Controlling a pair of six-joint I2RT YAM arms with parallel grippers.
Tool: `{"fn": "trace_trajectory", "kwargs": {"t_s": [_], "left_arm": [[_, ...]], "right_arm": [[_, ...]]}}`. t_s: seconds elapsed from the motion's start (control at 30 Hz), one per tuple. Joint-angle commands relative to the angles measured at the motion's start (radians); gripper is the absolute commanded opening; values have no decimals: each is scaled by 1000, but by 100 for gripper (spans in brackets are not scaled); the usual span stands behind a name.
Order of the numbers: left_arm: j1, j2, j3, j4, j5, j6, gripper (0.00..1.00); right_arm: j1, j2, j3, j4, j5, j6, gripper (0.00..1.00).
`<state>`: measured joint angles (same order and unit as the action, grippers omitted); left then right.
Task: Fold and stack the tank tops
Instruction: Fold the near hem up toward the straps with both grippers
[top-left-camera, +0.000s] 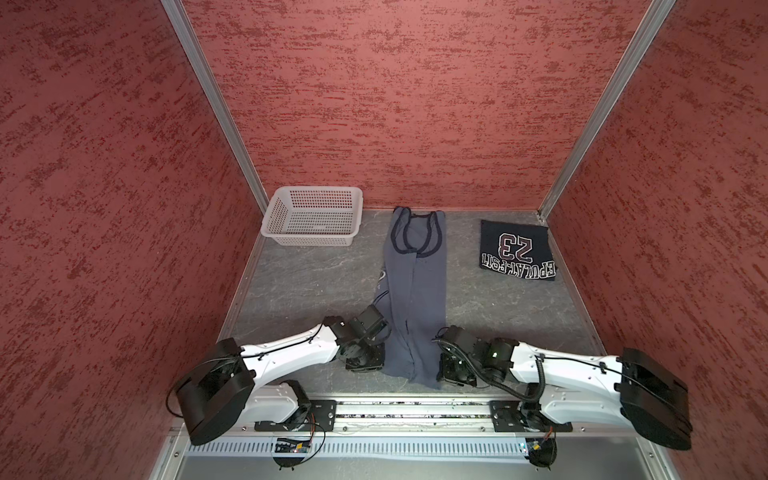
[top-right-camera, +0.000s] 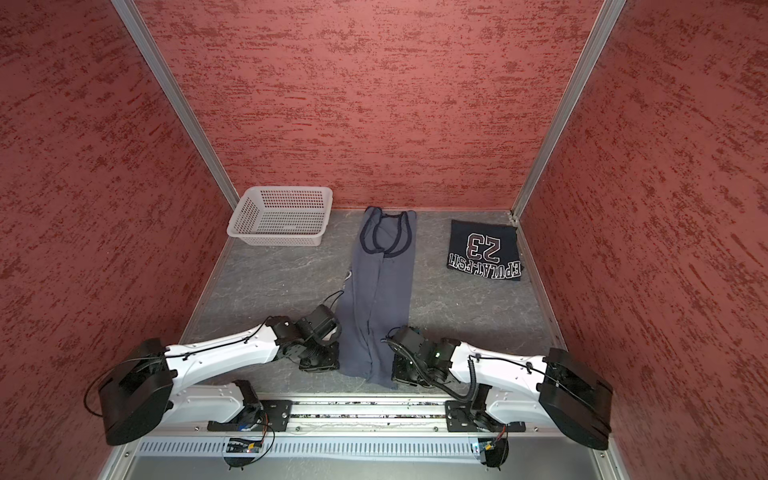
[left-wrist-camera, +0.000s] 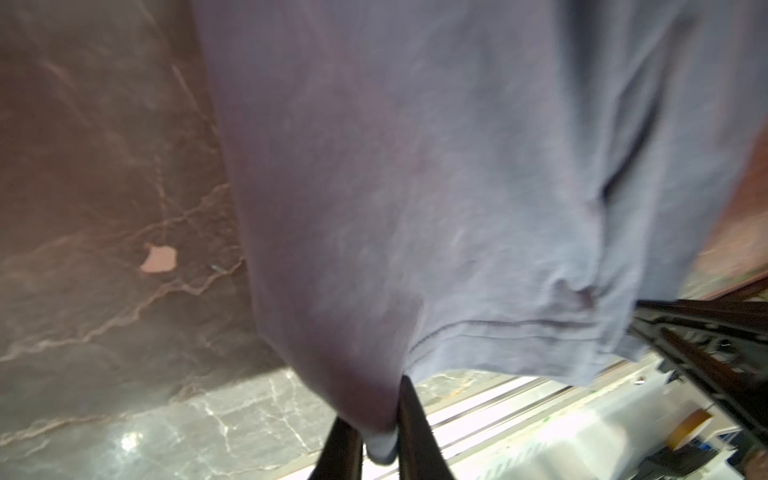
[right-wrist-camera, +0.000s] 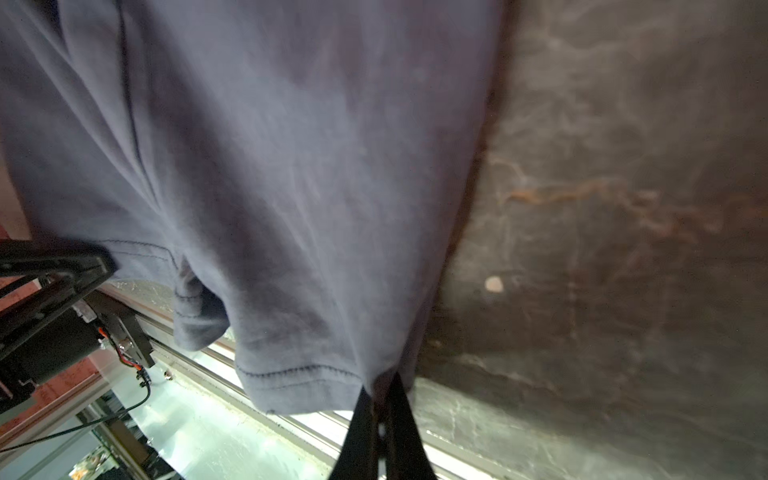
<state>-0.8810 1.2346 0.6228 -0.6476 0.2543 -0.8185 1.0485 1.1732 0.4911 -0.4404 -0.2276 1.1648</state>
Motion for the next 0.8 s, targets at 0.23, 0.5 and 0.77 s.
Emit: {"fn": "trace_trajectory", "kwargs": {"t_s": [0.23,0.5,0.77], "left_arm": [[132,-67,192,77,-42,130,9],[279,290,484,192,-14,227,10],[381,547,689,240,15,245,14]], "right_arm": [[-273,-121,194,-167,170,-210,0],[-545,165,422,13,197,-518,0],[-713,497,696,88,155,-660,0]]}}
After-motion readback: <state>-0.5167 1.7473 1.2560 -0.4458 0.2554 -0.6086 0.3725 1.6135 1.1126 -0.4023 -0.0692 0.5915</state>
